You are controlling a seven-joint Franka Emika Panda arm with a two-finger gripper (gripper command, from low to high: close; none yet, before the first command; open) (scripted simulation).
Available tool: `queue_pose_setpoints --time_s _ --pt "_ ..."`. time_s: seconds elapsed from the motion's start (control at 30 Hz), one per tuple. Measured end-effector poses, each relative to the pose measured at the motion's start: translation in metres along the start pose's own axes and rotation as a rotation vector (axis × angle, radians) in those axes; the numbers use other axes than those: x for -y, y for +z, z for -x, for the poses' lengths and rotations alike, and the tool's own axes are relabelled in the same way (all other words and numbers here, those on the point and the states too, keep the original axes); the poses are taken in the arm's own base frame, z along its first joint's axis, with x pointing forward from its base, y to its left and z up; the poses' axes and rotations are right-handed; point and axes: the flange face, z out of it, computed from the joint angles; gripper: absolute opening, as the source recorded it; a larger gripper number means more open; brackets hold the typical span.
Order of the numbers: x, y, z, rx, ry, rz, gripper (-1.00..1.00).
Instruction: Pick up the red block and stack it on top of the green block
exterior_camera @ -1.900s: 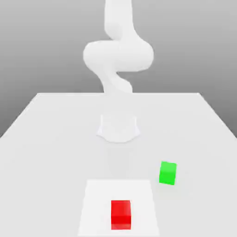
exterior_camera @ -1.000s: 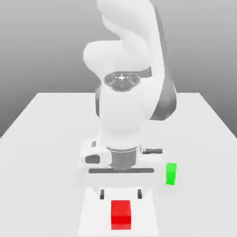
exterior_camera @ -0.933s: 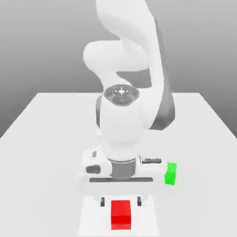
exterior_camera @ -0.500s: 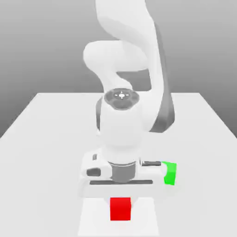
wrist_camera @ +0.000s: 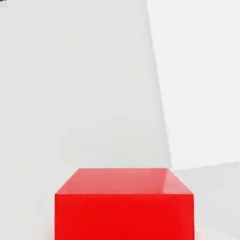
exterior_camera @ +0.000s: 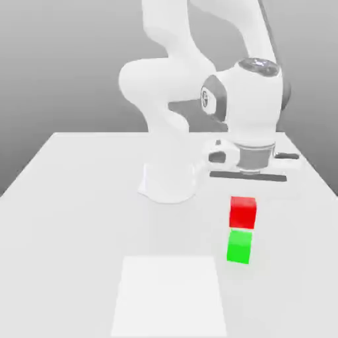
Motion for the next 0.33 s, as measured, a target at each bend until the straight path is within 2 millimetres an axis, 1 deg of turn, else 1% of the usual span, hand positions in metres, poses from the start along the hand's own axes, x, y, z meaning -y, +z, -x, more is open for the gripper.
queue_pose_setpoints --time_s 0.2,0.23,0.33 --pt "-0.002 0.047 0.002 -0.004 0.006 0.001 -1.00" --pt "-0.003 0.054 0.003 -0.002 0.005 0.000 1.00" --pt "-0.003 0.054 0.001 -0.002 0.010 0.000 1.00"
